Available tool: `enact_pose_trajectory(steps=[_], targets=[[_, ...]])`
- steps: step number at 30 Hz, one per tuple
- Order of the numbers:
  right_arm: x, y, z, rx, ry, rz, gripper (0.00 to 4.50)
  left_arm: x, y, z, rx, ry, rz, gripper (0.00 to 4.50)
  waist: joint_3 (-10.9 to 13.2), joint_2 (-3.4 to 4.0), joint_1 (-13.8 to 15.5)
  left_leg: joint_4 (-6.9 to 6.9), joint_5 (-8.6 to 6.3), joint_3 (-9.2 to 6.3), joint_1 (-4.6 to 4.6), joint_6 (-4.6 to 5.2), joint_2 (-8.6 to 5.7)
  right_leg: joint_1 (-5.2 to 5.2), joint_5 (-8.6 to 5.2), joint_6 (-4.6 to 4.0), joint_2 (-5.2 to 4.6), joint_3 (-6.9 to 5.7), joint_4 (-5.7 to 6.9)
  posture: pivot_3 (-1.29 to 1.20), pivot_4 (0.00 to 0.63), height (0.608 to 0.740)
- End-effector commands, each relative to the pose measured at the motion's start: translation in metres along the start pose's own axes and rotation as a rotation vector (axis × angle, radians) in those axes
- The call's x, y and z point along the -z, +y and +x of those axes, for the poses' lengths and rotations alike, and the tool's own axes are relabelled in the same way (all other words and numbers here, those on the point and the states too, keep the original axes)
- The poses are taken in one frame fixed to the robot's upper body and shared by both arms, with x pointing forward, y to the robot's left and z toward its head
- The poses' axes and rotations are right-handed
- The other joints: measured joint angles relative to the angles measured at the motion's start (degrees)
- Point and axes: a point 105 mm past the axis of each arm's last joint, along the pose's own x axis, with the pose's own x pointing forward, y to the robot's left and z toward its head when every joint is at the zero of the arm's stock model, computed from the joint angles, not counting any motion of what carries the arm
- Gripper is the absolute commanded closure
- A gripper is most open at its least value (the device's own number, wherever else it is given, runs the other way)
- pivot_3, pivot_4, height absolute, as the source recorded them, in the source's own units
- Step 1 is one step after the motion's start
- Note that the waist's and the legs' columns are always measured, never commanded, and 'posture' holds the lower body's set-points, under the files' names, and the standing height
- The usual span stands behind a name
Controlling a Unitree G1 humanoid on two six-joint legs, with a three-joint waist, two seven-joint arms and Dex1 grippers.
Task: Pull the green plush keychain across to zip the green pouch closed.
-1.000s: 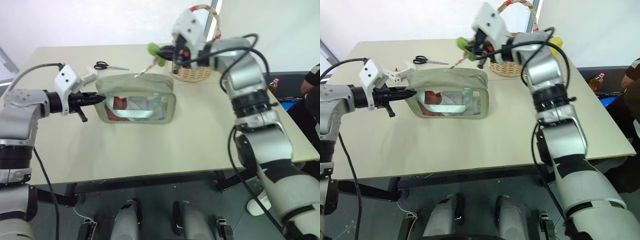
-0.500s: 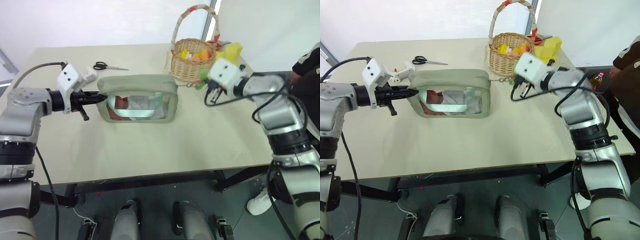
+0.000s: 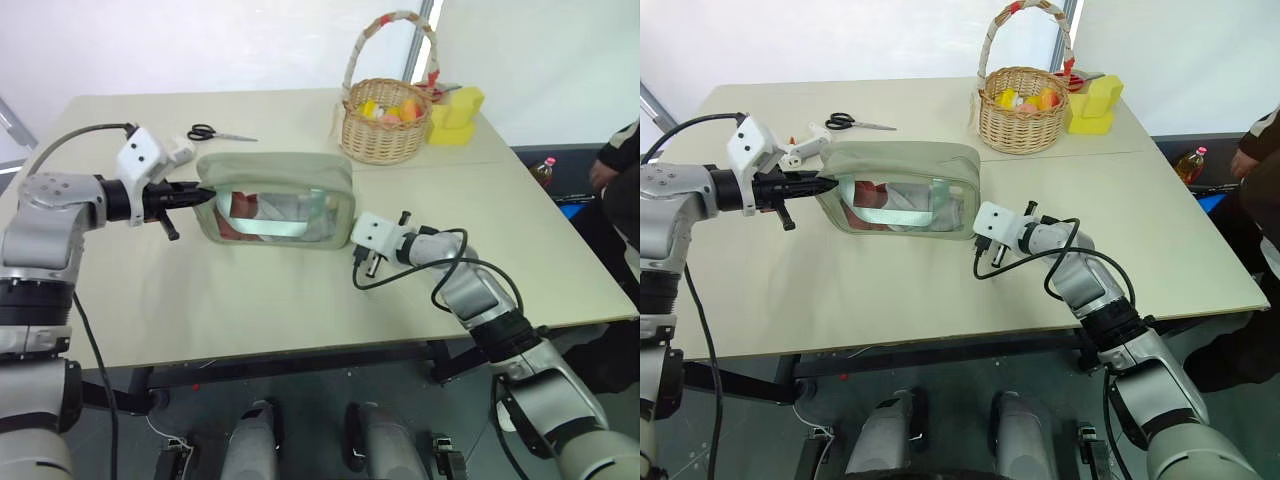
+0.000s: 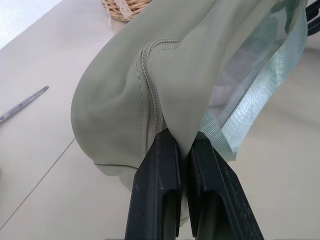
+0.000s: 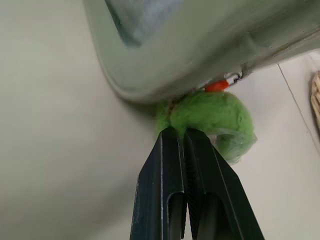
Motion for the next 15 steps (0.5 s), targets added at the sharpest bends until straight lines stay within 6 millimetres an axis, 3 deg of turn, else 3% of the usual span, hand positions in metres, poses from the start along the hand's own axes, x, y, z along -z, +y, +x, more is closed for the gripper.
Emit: enact_pose_trajectory(steps=[1,2,3,6,10,11,13,15], targets=[[-0.009,-0.034,-0.013,0.076,-0.057,0.059,4.44,-0.008,0.004,-0.010,-0.031,-0.011,0.027,4.50,0.0,0.00,0.0,0.00,0.00,0.00,0.00,0.00,0.00,0.00,0.00,0.00,0.00,0.00,0.00,0.00,0.150,0.740],[-0.014,-0.042,-0.020,0.070,-0.082,0.111,4.44,-0.009,0.005,-0.011,-0.034,-0.016,0.019,4.50,0.0,0.00,0.0,0.00,0.00,0.00,0.00,0.00,0.00,0.00,0.00,0.00,0.00,0.00,0.00,0.00,0.150,0.740],[-0.018,-0.049,-0.027,0.063,-0.105,0.150,3.84,-0.009,0.006,-0.012,-0.034,-0.022,0.001,3.72,0.0,0.00,0.1,0.00,0.01,0.00,-0.01,0.01,0.00,0.00,0.00,0.00,0.00,0.00,0.00,0.00,0.150,0.740],[-0.037,-0.084,-0.065,0.035,-0.181,0.200,2.51,-0.015,0.010,-0.023,-0.027,-0.031,-0.033,2.37,0.1,0.06,0.1,0.00,0.06,0.00,-0.07,0.10,0.00,-0.06,0.00,0.00,0.00,0.01,0.00,0.00,0.150,0.740],[-0.052,-0.091,-0.097,-0.055,-0.219,0.155,0.38,-0.010,0.011,-0.037,-0.007,0.013,-0.042,0.25,0.0,0.05,0.1,-0.07,0.04,-0.02,-0.05,0.07,0.01,-0.09,-0.02,0.01,0.01,0.00,-0.01,0.00,0.150,0.740],[-0.054,-0.089,-0.102,-0.083,-0.220,0.150,0.02,-0.010,0.011,-0.042,-0.005,0.018,-0.049,0.00,0.0,0.04,0.1,-0.09,-0.01,-0.02,-0.03,0.00,0.01,-0.09,-0.02,0.01,0.01,0.00,-0.03,0.00,0.150,0.740],[-0.057,-0.085,-0.107,-0.117,-0.234,0.170,0.02,-0.011,0.013,-0.048,-0.015,0.018,-0.064,0.00,0.0,0.05,-0.1,-0.12,-0.03,-0.02,0.01,-0.02,0.02,-0.08,-0.03,-0.01,0.01,0.00,-0.08,0.00,0.150,0.740],[-0.073,-0.084,-0.114,-0.138,-0.310,0.232,0.02,-0.013,0.023,-0.058,-0.075,0.020,-0.070,0.00,0.0,0.06,-0.1,-0.11,-0.03,-0.01,0.00,-0.02,0.02,-0.11,-0.02,-0.03,-0.01,0.01,-0.07,0.00,0.150,0.740]])
